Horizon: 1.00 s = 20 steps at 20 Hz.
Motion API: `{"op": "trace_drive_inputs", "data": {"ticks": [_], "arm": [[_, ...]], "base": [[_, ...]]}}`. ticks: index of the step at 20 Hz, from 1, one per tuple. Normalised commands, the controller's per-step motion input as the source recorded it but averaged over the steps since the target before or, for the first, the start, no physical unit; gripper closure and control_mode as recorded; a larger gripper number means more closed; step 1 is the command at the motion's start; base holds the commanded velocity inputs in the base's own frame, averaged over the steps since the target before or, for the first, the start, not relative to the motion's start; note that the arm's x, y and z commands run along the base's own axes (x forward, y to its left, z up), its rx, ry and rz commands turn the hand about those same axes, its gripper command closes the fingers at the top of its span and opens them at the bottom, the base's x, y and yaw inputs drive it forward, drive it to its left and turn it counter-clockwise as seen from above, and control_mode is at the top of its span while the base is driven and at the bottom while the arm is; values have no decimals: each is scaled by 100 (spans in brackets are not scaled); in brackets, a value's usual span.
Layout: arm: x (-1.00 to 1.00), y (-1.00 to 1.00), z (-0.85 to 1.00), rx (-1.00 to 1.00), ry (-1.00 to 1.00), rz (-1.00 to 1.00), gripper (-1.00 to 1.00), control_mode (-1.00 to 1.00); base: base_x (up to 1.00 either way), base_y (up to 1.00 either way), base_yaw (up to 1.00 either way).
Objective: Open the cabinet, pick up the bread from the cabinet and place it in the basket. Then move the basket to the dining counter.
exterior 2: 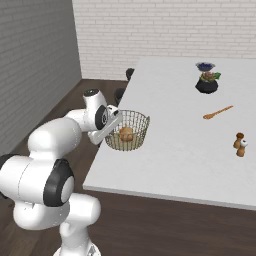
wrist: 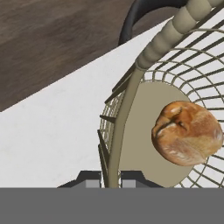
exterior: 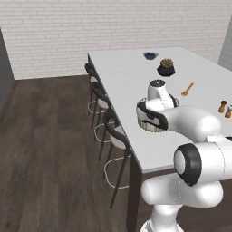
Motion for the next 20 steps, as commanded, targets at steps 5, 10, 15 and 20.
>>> {"op": "trace_drive_inputs", "data": {"ticks": [5,10,15,20], "arm": [[60,-11,-46,-11,0,0,100,-100],[22,-1,-32,-4,0,-1,100,-100],[-1,-5,-27,0,0,0,100,-100],[-1,-1,-36,0,0,-1,100,-100]], "base": [[0,0,0],[0,0,0],[0,0,0],[0,0,0]]}}
